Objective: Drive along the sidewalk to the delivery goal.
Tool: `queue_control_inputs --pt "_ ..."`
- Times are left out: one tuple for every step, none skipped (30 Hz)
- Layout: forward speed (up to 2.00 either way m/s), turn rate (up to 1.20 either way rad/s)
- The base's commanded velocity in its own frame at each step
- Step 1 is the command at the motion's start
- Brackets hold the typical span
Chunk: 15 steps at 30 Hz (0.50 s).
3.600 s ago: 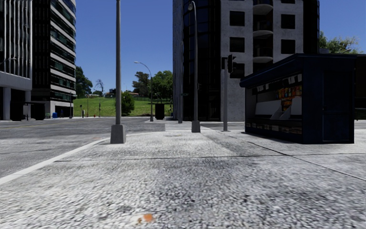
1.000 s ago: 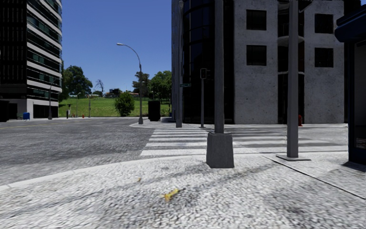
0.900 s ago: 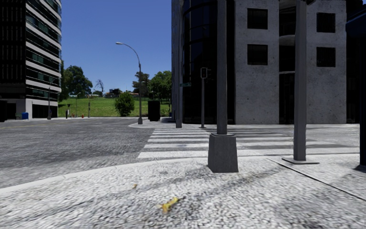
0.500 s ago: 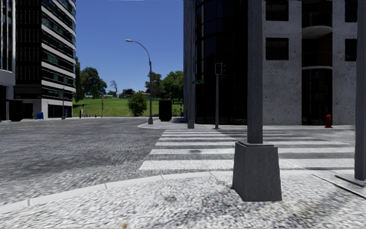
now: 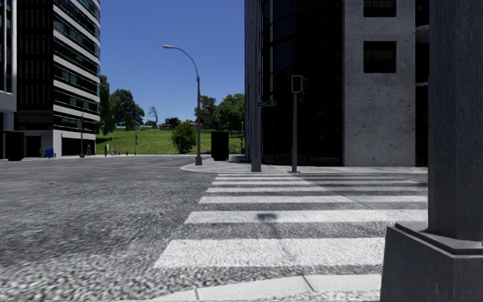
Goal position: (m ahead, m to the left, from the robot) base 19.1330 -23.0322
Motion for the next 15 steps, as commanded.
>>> queue_control_inputs --pt "2.0 0.0" --pt "2.0 0.0" --pt "2.0 0.0" --pt "2.0 0.0" --pt "2.0 0.0" --pt "2.0 0.0" --pt "2.0 0.0" --pt "2.0 0.0" --pt "2.0 0.0" --pt "2.0 0.0" --pt "2.0 0.0" --pt "2.0 0.0" --pt "2.0 0.0" --pt "2.0 0.0" --pt "2.0 0.0"
